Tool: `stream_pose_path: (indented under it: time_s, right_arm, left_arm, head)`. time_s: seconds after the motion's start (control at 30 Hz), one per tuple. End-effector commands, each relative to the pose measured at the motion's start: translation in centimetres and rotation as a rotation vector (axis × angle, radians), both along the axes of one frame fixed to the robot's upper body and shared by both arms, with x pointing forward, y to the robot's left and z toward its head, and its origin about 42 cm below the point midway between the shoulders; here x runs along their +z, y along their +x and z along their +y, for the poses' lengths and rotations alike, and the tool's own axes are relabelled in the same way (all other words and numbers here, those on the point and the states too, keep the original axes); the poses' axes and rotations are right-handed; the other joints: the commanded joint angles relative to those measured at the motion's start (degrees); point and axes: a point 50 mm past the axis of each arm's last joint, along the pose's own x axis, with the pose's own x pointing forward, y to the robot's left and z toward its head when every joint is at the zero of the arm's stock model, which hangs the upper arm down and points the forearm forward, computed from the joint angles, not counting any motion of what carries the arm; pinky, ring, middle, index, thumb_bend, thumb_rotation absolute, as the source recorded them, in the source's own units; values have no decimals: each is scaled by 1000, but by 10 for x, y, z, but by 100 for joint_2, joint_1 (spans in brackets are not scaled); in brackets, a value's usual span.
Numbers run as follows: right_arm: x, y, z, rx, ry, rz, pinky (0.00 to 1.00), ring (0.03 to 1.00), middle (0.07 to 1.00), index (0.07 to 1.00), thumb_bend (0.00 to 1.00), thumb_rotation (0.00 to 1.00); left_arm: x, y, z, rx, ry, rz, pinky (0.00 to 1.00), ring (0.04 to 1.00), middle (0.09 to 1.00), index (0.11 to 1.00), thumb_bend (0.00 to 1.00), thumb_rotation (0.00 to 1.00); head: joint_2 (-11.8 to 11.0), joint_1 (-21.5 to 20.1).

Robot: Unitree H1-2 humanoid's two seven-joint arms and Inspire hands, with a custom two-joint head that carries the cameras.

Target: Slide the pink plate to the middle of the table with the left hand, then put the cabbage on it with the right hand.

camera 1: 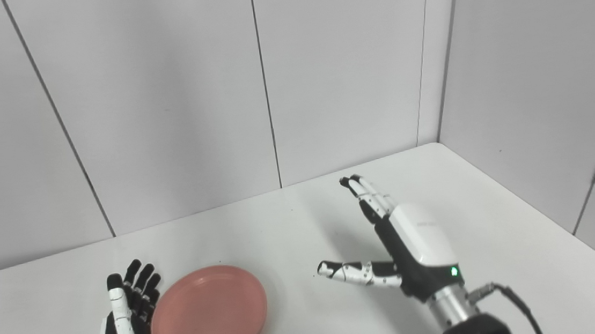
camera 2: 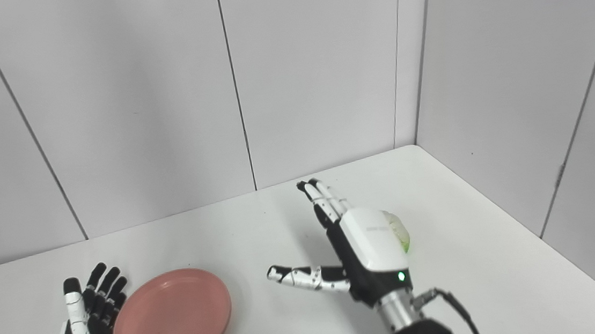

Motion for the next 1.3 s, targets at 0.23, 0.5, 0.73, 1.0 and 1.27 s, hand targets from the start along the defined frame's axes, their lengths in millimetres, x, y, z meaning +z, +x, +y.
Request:
stream_pose_path:
  time_s: [0.23,0.5,0.73,1.0,1.27]
  right_arm:
    - [49,38,-39,-58,-225,5,891,931,913,858,1000,720]
    - [64,77,-63,-164,-375,311,849,940,936,867,1000,553]
    - [57,104,-76,-200,-410,548,736,936,937,840,1000,388]
    - [42,125,-84,-220,-470,682,601,851,924,845,1000,281]
    - [25,135,-90,-244,-484,789,583,825,911,858,1000,271]
  left_arm:
    - [2,0,-2,-16,-12,1,1000,928,921,895,898,914]
    - [-1,2,1,-15,-9,11,1000,928,920,904,907,909]
    - [-1,-1,0,-24,-19,15,1000,939,920,910,902,914]
    - [-1,-4,-1,-21,-24,18,1000,942,926,908,902,901]
    - [0,-5,0,-25,-30,20,1000,952,935,924,893,902]
  head:
    - [3,20]
    - [24,56]
    - [96,99]
    - [140,132]
    - [173,157]
